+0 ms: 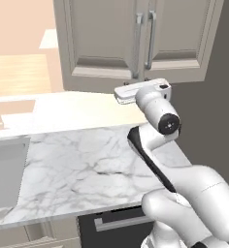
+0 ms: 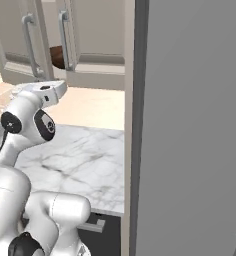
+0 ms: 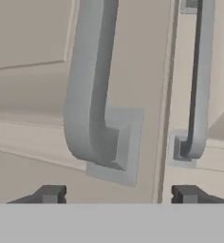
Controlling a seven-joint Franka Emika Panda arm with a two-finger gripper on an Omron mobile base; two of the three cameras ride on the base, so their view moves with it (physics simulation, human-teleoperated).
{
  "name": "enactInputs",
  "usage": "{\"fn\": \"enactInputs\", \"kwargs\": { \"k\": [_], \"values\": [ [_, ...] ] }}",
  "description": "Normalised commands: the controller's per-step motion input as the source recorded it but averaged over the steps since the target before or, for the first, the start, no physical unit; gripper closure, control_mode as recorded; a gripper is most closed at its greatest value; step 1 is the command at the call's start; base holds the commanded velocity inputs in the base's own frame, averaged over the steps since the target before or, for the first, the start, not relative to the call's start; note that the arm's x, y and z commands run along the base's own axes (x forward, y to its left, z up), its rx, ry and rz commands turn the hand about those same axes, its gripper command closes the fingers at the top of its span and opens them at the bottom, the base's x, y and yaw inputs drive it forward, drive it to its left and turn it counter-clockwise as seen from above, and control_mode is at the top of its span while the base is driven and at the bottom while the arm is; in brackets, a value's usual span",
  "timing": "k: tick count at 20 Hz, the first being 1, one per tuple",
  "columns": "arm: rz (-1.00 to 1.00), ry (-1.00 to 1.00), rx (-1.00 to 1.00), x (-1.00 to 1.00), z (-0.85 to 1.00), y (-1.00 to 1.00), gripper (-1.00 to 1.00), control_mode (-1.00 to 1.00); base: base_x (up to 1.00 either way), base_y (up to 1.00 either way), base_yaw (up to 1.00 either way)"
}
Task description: Pick the mug and place it in the sink. Pick the bowl and place it in the open cabinet and then close the cabinet.
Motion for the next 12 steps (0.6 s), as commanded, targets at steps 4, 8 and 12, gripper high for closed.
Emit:
{"fn": "enactInputs", "kwargs": {
  "k": [4,8,12],
  "values": [
    [0.21,0.17,0.0,0.64,0.0,0.0,-1.0,-1.0,0.0,0.0,0.0],
    [0.16,0.1,0.03,0.53,0.0,0.0,-1.0,-1.0,0.0,0.0,0.0],
    [0.13,0.05,0.06,0.39,0.0,-0.17,-1.0,-1.0,0.0,0.0,0.0]
  ]
}}
